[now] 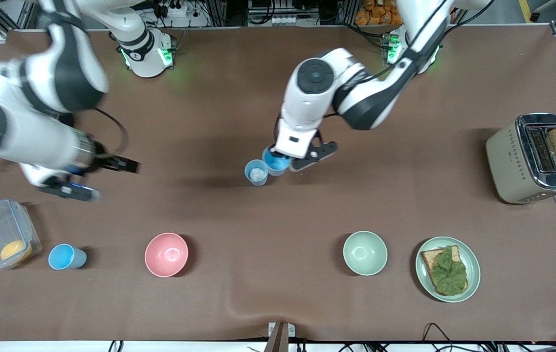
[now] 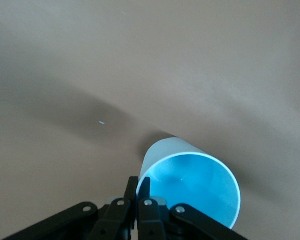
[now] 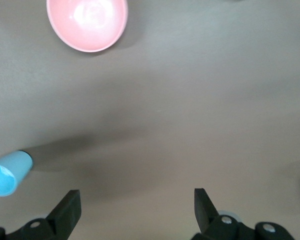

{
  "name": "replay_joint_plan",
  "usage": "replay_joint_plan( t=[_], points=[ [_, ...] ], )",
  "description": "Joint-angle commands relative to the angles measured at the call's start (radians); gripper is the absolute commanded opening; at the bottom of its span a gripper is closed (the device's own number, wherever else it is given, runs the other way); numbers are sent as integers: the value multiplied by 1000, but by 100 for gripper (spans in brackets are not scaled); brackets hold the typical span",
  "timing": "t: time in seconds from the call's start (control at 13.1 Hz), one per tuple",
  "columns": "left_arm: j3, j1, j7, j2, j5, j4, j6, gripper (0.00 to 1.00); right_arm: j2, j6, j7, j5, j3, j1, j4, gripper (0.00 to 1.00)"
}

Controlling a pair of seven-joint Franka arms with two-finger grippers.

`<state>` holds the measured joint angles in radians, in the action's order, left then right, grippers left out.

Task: Stack blue cups with both arms
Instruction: 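Withdraw the right gripper while the left gripper holds its cup above the placed cup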

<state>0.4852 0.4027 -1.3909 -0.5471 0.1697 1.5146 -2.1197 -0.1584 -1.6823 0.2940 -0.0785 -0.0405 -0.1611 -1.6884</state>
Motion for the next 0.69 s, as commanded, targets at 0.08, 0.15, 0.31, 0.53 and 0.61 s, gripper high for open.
replay_joint_plan(
  t=[0.08,0.15,0.31,0.53,0.61],
  points=[
    [-25,76,-46,-91,53,-65,-42,0,264,-34,-206,9,41,142,-183,100],
    [-25,80,-49,-102,59,-65,-43,0,295,-11,-241,12,41,161,-183,100],
    [-34,99,-65,-120,68,-65,-71,0,306,112,-245,25,41,209,-119,100],
    [-108,172,-74,-137,74,-65,-105,0,298,203,-236,95,39,199,-5,100],
    [-131,192,-74,-137,74,-63,-105,0,296,249,-236,92,30,199,15,100]
  ],
)
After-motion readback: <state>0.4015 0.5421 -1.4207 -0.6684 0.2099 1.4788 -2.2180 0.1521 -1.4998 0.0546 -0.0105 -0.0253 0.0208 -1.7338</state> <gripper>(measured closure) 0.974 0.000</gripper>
